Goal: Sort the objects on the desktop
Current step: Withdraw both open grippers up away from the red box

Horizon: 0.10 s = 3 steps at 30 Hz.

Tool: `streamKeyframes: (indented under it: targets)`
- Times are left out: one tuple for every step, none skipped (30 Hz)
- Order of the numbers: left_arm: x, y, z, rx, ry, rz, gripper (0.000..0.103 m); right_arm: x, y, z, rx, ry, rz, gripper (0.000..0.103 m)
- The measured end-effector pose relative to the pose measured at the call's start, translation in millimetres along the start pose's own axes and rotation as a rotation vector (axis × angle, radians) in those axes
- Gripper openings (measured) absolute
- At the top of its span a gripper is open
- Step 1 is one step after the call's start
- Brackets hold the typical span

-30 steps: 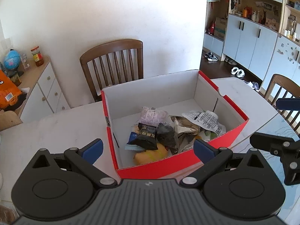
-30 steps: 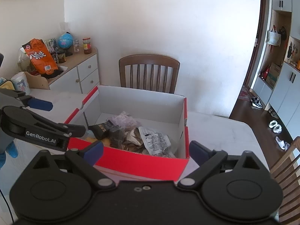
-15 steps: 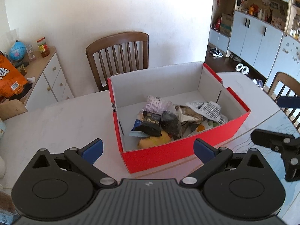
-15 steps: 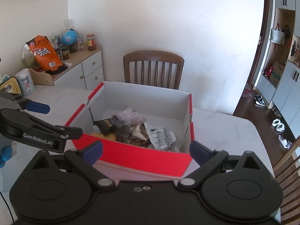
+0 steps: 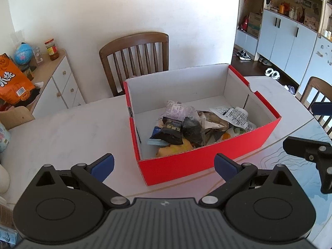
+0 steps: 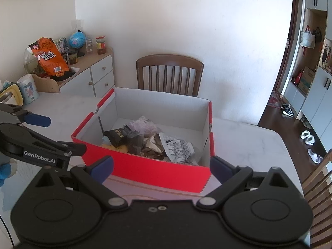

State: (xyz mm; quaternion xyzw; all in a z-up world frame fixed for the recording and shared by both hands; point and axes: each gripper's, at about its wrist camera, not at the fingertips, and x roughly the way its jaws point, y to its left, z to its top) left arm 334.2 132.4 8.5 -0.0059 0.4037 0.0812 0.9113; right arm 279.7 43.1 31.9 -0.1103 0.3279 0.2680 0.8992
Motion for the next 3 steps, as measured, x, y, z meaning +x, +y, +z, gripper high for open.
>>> streamKeyframes:
  targets:
    - [-0.1, 0.0, -0.1, 0.000, 0.000, 0.000, 0.103, -0.1, -0.2, -0.5, 0.002, 0.000, 0.000, 0.100]
    - [0.1, 0.3, 0.1, -0.001, -0.001, -0.005, 0.103, -0.4, -0.2, -1.2, 0.003, 0.000, -0.001, 0.100]
    - [-0.1, 0.4, -0.7, -0.002, -0.003, -0.011, 0.103, -0.8, -0.2, -1.7, 0.003, 0.000, -0.002, 0.100]
